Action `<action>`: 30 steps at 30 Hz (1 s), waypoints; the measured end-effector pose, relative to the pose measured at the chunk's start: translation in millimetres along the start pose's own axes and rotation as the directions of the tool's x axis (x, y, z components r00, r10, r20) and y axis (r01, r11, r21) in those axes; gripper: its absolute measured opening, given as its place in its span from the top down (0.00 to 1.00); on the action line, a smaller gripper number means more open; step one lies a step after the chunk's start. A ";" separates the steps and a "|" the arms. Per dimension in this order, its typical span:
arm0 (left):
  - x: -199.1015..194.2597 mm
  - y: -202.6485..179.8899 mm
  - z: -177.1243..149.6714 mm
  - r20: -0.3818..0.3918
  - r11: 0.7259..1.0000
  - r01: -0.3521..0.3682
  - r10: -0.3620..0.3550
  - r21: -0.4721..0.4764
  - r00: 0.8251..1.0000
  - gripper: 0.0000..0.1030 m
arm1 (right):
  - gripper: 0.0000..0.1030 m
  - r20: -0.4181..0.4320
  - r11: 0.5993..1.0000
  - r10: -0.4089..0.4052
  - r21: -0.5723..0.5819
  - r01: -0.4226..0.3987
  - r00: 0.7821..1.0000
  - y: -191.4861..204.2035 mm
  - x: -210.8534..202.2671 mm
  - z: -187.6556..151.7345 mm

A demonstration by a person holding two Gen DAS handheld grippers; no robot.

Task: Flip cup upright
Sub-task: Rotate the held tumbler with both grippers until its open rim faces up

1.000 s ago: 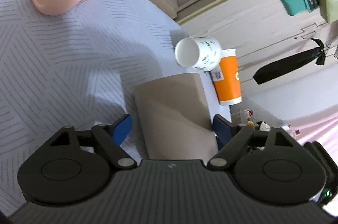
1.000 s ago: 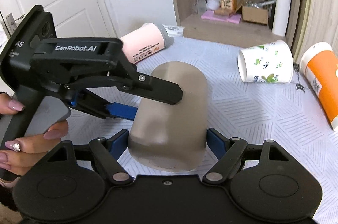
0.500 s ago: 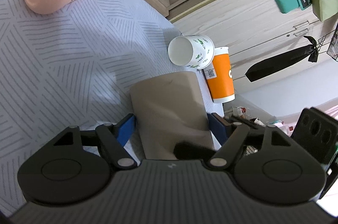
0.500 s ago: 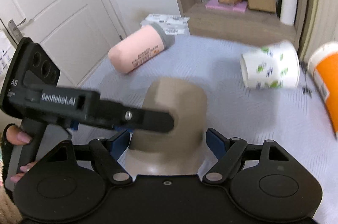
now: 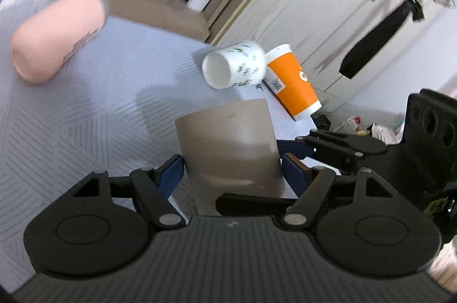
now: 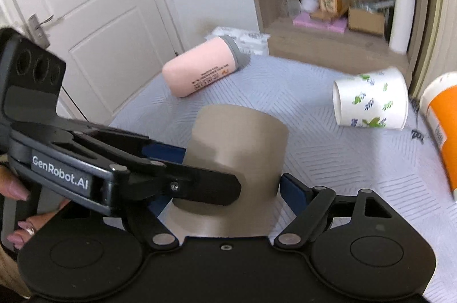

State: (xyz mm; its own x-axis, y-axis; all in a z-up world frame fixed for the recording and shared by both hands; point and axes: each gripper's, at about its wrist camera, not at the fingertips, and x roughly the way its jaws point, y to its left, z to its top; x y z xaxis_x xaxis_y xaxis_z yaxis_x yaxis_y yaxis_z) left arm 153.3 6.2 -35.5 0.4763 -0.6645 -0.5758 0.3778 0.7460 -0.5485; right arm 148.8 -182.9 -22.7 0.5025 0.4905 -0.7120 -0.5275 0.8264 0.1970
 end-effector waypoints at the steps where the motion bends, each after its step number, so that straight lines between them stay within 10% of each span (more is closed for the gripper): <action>1: -1.9 -3.7 -2.0 0.006 1.000 -0.005 0.005 0.023 1.000 0.28 | 0.18 0.016 1.000 -0.007 -0.016 0.007 1.000 3.0 -2.9 -3.8; 16: -20.3 -31.9 -25.9 0.087 0.963 -0.076 0.055 0.258 0.995 0.29 | 0.18 0.290 0.919 -0.124 -0.327 0.220 0.949 47.8 -14.3 -51.5; 30: -12.7 -23.0 6.6 0.183 0.969 -0.129 0.090 0.211 0.979 0.29 | 0.20 0.301 0.903 -0.173 -0.333 0.273 0.938 26.6 21.6 -13.7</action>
State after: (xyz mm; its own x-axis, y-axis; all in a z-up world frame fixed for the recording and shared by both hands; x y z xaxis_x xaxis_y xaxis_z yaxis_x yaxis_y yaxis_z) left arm 143.8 -2.2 -11.6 0.6459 -0.5751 -0.5021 0.4724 0.8177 -0.3289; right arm 136.2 -154.1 -42.1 0.7683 0.4005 -0.4993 -0.5671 0.7877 -0.2408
